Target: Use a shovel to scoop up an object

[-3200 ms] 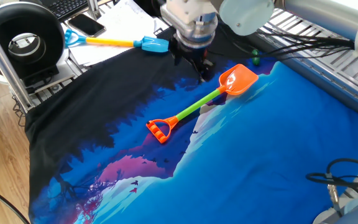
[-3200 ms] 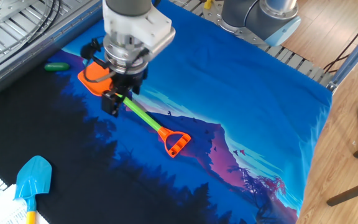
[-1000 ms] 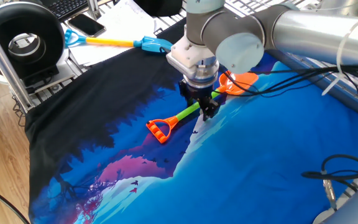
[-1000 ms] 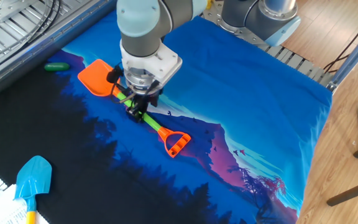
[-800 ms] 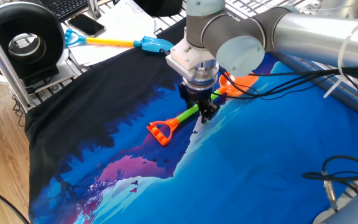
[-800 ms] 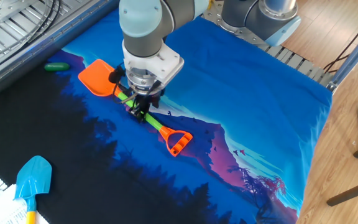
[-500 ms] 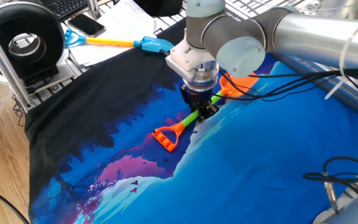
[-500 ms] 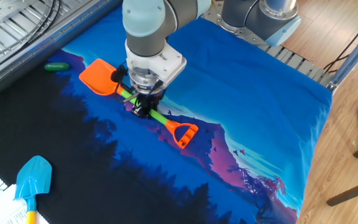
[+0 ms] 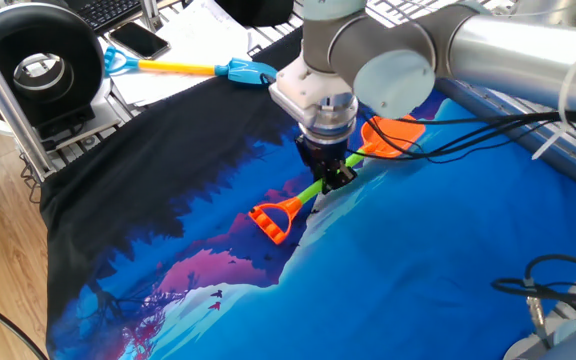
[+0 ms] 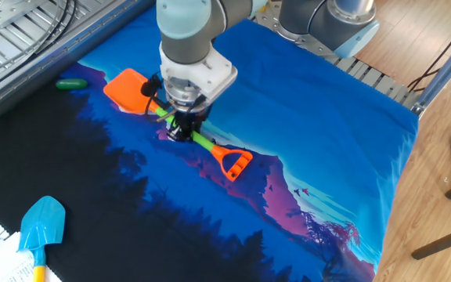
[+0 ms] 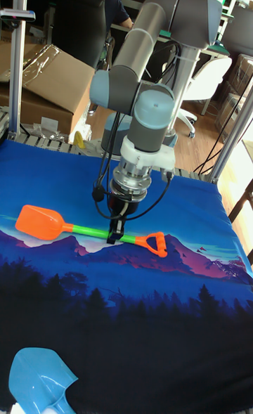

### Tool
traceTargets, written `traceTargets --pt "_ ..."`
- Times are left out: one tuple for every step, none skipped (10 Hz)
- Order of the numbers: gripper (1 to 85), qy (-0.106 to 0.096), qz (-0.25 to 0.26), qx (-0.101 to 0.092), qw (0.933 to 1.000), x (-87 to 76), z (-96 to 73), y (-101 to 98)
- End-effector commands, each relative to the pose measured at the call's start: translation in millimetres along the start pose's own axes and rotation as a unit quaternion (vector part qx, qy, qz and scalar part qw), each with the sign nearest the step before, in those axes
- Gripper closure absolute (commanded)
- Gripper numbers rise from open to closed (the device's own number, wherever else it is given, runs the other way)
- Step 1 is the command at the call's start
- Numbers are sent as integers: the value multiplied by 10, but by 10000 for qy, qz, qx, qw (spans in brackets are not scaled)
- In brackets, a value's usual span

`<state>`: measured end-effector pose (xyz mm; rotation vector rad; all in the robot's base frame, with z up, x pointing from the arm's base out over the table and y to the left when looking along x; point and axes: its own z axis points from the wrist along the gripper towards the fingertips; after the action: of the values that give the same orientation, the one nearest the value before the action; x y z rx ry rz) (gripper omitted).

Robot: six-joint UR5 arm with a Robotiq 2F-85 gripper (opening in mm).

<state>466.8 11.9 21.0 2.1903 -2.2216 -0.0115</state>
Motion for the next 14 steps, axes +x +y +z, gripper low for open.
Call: traceTargets --pt "623 -424 -118 82 9990 -104 -207 -21" --pt "623 -589 -318 109 9977 -121 -277 -48" --pt "623 -715 -464 129 9963 -130 -336 -64" --pt "623 -812 -554 162 9950 -130 -397 -73" --pt "623 -884 -674 199 9936 -115 -454 -85" --pt "623 -996 -742 212 9920 -100 -522 -89" --pt "623 -1072 -805 201 9908 -65 -573 -91" --pt "623 -1111 -839 176 9901 -15 -612 -83" --pt "623 -1112 -840 168 9901 44 -624 -75" --pt "623 -1188 -794 176 9896 93 -614 -48" --pt "623 -1379 -779 186 9872 89 -615 -15" --pt "623 -1499 -785 202 9854 104 -615 11" --pt "623 -1497 -838 210 9849 162 -612 32" --pt "623 -1474 -860 219 9851 224 -602 48"
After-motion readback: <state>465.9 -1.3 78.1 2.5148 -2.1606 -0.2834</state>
